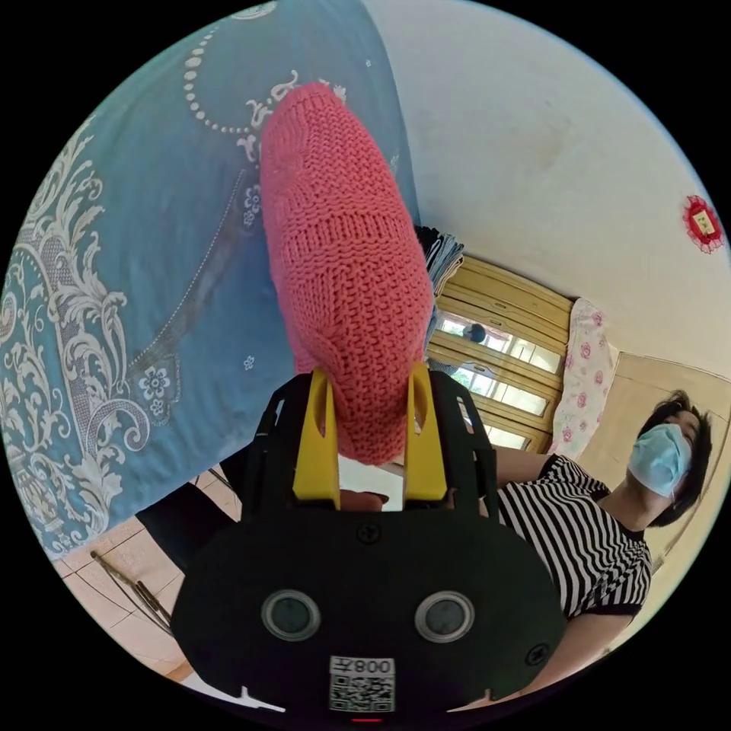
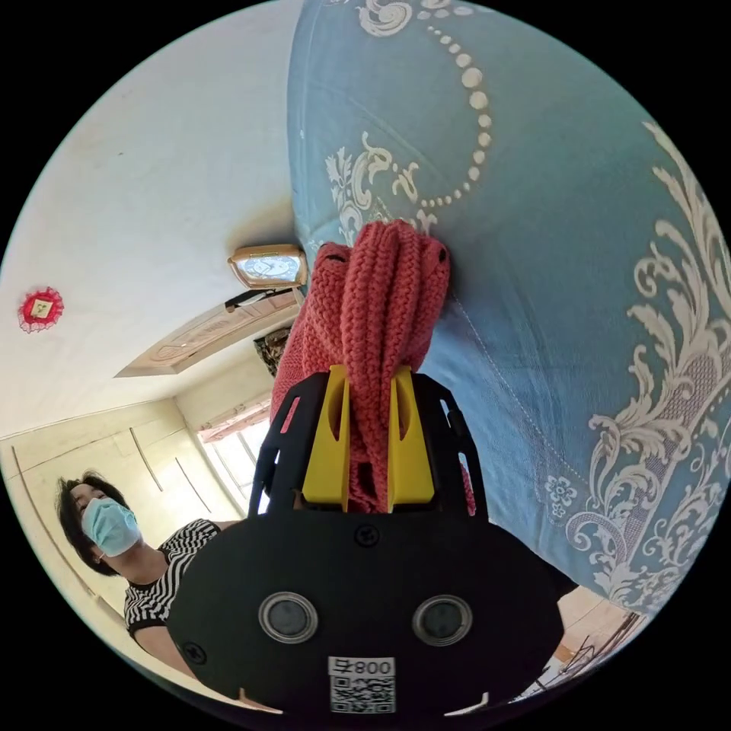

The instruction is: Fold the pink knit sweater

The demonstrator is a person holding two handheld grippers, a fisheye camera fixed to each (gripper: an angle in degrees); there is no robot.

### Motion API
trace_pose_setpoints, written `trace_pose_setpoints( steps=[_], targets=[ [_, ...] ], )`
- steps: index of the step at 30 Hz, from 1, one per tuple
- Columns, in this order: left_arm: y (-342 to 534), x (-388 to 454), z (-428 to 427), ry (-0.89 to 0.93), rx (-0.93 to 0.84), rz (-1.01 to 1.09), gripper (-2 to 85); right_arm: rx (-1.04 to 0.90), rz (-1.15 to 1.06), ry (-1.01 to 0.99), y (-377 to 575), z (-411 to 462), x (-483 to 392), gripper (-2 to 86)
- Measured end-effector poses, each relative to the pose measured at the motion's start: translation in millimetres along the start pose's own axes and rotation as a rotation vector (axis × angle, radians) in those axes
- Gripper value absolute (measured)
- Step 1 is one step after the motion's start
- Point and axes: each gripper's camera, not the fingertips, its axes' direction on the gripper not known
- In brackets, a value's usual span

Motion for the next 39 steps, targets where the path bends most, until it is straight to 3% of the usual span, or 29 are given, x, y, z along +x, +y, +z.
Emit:
trace_pose_setpoints(
  steps=[10,18,25,31,34,39],
  targets=[
    [-103,159,86,-0.003,0.087,0.246,13.9,0.079,-0.265,-0.01,-75,-159,-155,8.3],
    [-241,285,236,0.13,0.077,0.529,14.0,0.284,-0.549,0.302,-98,-368,-328,8.4],
    [-336,274,395,0.118,0.007,0.497,14.2,0.409,-0.412,0.583,-132,-471,-304,8.4],
    [-379,193,518,-0.199,-0.127,0.233,14.3,0.346,-0.026,0.808,-180,-492,-180,8.5],
    [-376,190,541,-0.177,-0.11,0.268,14.4,0.435,-0.061,0.624,-175,-513,-172,8.6],
    [-376,216,568,-0.183,-0.06,0.314,14.5,0.343,-0.207,0.761,-181,-515,-228,8.7]
  ],
)
